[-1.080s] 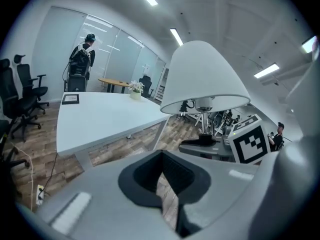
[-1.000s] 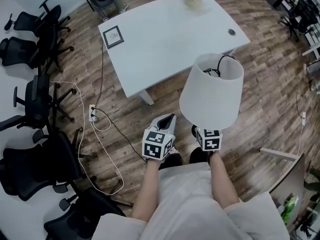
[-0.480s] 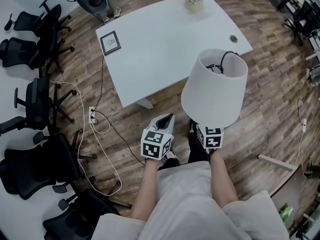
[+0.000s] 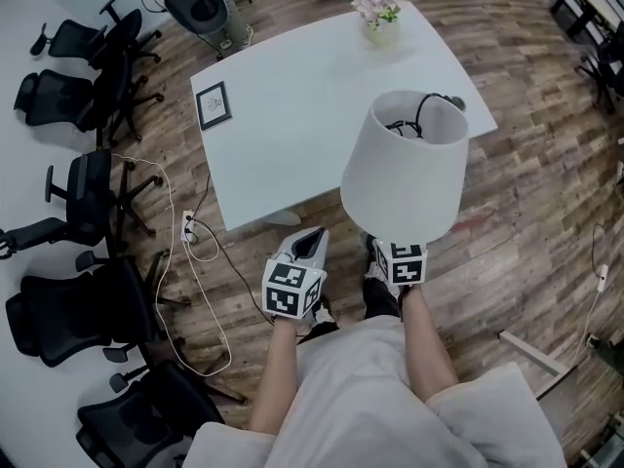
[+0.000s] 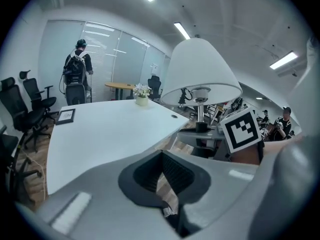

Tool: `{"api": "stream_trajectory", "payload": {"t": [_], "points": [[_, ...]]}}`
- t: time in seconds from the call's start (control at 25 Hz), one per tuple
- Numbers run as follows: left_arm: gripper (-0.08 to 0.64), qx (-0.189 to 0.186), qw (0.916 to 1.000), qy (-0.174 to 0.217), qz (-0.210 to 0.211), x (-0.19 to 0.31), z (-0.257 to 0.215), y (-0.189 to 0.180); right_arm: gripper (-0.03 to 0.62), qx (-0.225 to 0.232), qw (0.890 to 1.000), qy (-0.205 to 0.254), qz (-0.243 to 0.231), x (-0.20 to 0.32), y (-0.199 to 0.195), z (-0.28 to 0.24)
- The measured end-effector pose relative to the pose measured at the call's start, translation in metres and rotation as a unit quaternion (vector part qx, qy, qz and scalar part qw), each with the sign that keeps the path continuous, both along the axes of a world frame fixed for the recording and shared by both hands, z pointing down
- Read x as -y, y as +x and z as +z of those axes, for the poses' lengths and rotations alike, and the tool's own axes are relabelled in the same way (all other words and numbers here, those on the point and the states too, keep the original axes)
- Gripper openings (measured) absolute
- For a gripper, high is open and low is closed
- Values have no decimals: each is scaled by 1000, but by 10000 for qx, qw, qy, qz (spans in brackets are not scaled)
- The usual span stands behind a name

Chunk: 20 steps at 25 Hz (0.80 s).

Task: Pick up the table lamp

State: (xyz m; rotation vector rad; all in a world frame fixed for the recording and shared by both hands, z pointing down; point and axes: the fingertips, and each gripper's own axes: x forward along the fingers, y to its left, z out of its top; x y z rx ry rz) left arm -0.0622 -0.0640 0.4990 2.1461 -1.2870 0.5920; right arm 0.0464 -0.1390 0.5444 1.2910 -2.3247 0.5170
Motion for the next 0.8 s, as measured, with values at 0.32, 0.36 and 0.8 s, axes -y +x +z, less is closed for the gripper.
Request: {"api": "stream_trajectory", "payload": {"t": [0.32, 0.36, 0.8], "points": [[0, 114, 9999, 1, -65, 22, -3, 40, 101, 163, 9997, -79, -173, 29, 35, 5], [0, 123, 9999, 5, -72, 24, -4, 40, 101, 190, 9996, -89, -167, 33, 37, 5], [2, -147, 9999, -12, 10, 49, 5, 35, 101, -30, 9989, 13, -466, 66, 32, 6]]}}
